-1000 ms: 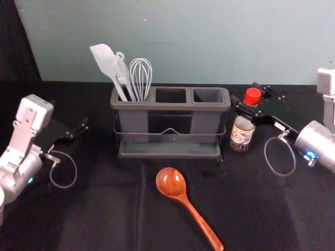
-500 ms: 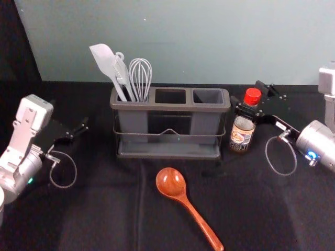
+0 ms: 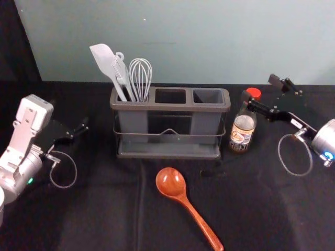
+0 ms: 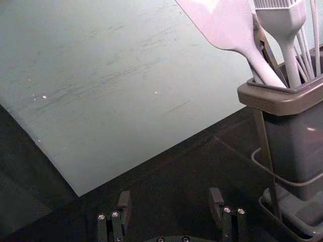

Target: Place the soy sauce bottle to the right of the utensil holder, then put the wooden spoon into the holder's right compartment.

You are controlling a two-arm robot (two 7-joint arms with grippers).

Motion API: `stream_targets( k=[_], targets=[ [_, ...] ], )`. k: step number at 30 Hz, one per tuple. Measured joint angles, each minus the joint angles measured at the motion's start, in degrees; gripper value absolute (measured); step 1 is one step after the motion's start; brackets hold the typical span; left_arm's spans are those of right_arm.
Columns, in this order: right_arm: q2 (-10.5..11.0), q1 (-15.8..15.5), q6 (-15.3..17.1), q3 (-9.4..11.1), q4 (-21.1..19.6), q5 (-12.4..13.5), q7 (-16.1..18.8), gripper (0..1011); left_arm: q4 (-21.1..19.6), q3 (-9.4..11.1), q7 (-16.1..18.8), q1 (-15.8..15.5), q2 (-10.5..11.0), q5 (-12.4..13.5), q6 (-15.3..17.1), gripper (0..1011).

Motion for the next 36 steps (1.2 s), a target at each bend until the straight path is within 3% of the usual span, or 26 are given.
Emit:
stream_targets(
  k=[8,10,15,20,24,27,29,30,31,34,36],
  targets=[
    [3.66,-4.33,1.85,2.13,-9.40,2.81,0.90,1002,0.00,0.00,0.00,0.00,0.00,0.00,0.00,1005],
    [6.08,-6.84,3.77,3.27,-14.62,3.92,0.85,1002,0.00,0.00,0.00,0.00,0.00,0.00,0.00,1005],
    [9.96,-10.45,7.97,3.82,-22.06,4.24,-0.39,1002,0.00,0.01,0.00,0.00,0.00,0.00,0.00,1005],
    [13.24,-12.49,13.74,2.31,-27.87,2.89,-2.38,1002,0.00,0.00,0.00,0.00,0.00,0.00,0.00,1005],
    [14.97,-12.33,19.88,-0.63,-31.63,1.93,-3.40,1002,0.00,0.00,0.00,0.00,0.00,0.00,0.00,1005],
    [15.52,-10.80,25.58,-3.77,-33.86,1.63,-3.86,1002,0.00,0.00,0.00,0.00,0.00,0.00,0.00,1005],
    [15.42,-8.71,31.04,-6.74,-34.95,1.33,-4.54,1003,0.00,0.00,0.00,0.00,0.00,0.00,0.00,1005],
    [14.97,-7.23,34.32,-8.68,-35.13,1.08,-4.91,1003,0.00,0.00,0.00,0.00,0.00,0.00,0.00,1005],
    [14.97,-7.23,34.32,-8.68,-35.13,1.08,-4.91,1002,0.00,0.00,0.00,0.00,0.00,0.00,0.00,1005],
    [12.48,-2.79,43.30,-14.24,-34.18,-0.11,-5.89,1002,0.00,0.00,0.00,0.00,0.00,0.00,0.00,1005],
    [11.10,-1.04,46.47,-16.25,-33.41,-0.76,-6.41,1002,0.00,0.00,0.00,0.00,0.00,0.00,0.00,1005]
  ],
)
